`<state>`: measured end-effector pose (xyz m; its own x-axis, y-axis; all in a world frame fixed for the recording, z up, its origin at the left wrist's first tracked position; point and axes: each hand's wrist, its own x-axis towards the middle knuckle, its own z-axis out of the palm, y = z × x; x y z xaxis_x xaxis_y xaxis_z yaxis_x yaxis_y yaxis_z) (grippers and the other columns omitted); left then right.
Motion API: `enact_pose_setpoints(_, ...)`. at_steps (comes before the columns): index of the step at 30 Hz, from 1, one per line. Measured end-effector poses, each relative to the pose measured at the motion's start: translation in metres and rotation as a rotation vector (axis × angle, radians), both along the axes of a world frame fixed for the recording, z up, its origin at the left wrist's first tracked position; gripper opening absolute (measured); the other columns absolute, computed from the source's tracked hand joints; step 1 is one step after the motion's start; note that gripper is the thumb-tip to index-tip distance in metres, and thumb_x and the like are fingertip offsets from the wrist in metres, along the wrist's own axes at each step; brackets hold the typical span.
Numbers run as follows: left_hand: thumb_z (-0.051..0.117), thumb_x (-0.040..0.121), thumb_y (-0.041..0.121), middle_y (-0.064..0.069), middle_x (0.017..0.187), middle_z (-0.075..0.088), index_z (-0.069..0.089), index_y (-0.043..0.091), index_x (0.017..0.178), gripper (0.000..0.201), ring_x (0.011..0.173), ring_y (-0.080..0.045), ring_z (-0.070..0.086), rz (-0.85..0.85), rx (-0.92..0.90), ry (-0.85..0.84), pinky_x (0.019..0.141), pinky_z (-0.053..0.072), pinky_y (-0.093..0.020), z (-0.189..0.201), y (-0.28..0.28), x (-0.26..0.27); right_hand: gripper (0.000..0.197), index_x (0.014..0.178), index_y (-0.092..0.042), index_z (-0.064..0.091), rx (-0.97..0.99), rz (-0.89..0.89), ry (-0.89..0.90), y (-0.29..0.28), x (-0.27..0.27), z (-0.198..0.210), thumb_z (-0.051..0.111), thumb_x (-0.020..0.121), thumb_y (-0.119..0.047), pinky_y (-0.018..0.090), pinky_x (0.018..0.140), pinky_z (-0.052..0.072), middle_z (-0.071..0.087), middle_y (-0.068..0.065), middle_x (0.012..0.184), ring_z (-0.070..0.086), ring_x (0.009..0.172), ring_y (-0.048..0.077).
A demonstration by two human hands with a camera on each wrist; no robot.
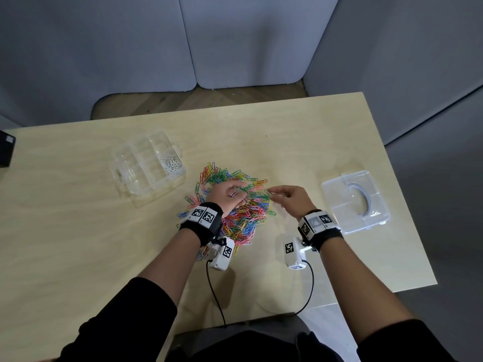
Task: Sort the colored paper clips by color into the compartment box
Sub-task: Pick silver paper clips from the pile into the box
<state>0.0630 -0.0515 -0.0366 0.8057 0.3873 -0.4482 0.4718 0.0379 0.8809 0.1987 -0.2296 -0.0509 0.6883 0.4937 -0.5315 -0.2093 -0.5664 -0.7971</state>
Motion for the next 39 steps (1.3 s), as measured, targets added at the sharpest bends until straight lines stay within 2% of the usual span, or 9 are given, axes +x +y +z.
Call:
enact_pose_setpoints(3,0.075,0.084,0.018,0.002,0.099,0.074,0.076,0.018,0.101,0.017,0.086,-0.009,0.071,-0.054,0.078,0.000,0.079,0.056,-0.025,0.003,0.002,-0.004,0.011,0.092,-0.011,0.078,-0.020,-0.052,0.002,-0.004,0.000,-0.001,0.074,0.087,-0.021,0.019,0.060,0.042,0.069,0.000,0.072,0.054,0.055,0.002)
enact_pose_setpoints(9,0.069,0.090,0.017,0.006,0.101,0.074,0.076,0.021,0.098,0.012,0.098,-0.005,0.066,-0.028,0.193,0.049,0.086,0.048,-0.014,0.003,0.004,-0.002,0.016,0.101,0.000,0.070,0.217,-0.160,0.468,0.011,-0.019,0.018,0.064,0.094,-0.013,0.022,0.051,0.035,0.059,0.005,0.070,0.046,0.056,0.014)
enact_pose_setpoints(12,0.067,0.090,0.012,0.001,0.105,0.072,0.075,0.013,0.103,0.015,0.098,-0.006,0.064,-0.004,0.165,0.044,0.077,0.045,-0.002,0.004,0.002,0.001,0.023,0.094,-0.016,0.078,0.080,0.127,0.181,0.021,-0.027,0.028,0.074,0.086,-0.037,0.018,0.057,0.037,0.057,-0.007,0.062,0.050,0.058,0.013)
enact_pose_setpoints(17,0.074,0.085,0.017,0.004,0.098,0.075,0.078,0.019,0.097,0.012,0.096,-0.004,0.067,0.073,0.177,-0.002,0.083,0.050,-0.012,0.003,0.004,-0.001,0.026,0.090,-0.016,0.078,-0.098,0.222,-0.283,0.033,-0.031,0.027,0.082,0.077,-0.038,0.016,0.072,0.043,0.072,-0.007,0.088,0.062,0.079,0.002)
enact_pose_setpoints(21,0.076,0.084,0.020,0.006,0.096,0.075,0.079,0.021,0.094,0.011,0.092,0.001,0.067,0.090,0.209,-0.005,0.086,0.052,-0.016,0.003,0.007,-0.005,0.022,0.083,-0.011,0.078,-0.131,0.309,-0.287,0.037,-0.035,0.027,0.077,0.084,-0.033,0.020,0.067,0.039,0.067,-0.007,0.071,0.054,0.064,0.004)
enact_pose_setpoints(28,0.076,0.082,0.022,0.018,0.082,0.070,0.079,0.025,0.092,0.012,0.075,0.006,0.064,0.079,0.355,0.023,0.068,0.045,-0.002,0.006,0.016,-0.019,0.036,0.061,-0.015,0.068,-0.172,0.294,-0.270,0.028,-0.028,0.031,0.075,0.084,-0.042,0.010,0.052,0.034,0.060,-0.006,0.058,0.050,0.053,0.000)
enact_pose_setpoints(34,0.034,0.091,-0.001,-0.002,0.056,0.051,0.068,0.015,0.112,0.043,0.057,-0.023,0.053,0.073,0.147,0.170,0.056,0.039,-0.034,-0.006,0.017,-0.010,0.043,0.082,-0.006,0.074,-0.276,0.207,-0.180,0.016,-0.020,0.024,0.068,0.088,-0.048,0.025,0.064,0.038,0.062,0.001,0.067,0.055,0.068,0.013)
enact_pose_setpoints(37,0.035,0.092,0.003,-0.017,0.052,0.040,0.069,0.017,0.094,0.036,0.041,-0.017,0.034,0.024,0.211,0.163,0.047,0.030,-0.028,-0.005,0.005,-0.003,0.035,0.082,-0.016,0.066,-0.372,0.097,-0.305,0.014,-0.024,0.022,0.078,0.077,-0.048,0.024,0.066,0.039,0.059,-0.003,0.066,0.058,0.070,0.015)
enact_pose_setpoints(39,0.045,0.098,0.016,-0.004,0.053,0.051,0.069,0.023,0.093,0.025,0.039,-0.011,0.035,-0.109,0.386,0.155,0.039,0.028,-0.023,0.004,-0.006,-0.001,0.027,0.089,-0.024,0.065,-0.407,0.144,-0.362,0.018,-0.030,0.024,0.082,0.075,-0.040,0.025,0.066,0.041,0.060,-0.003,0.072,0.061,0.072,0.017)
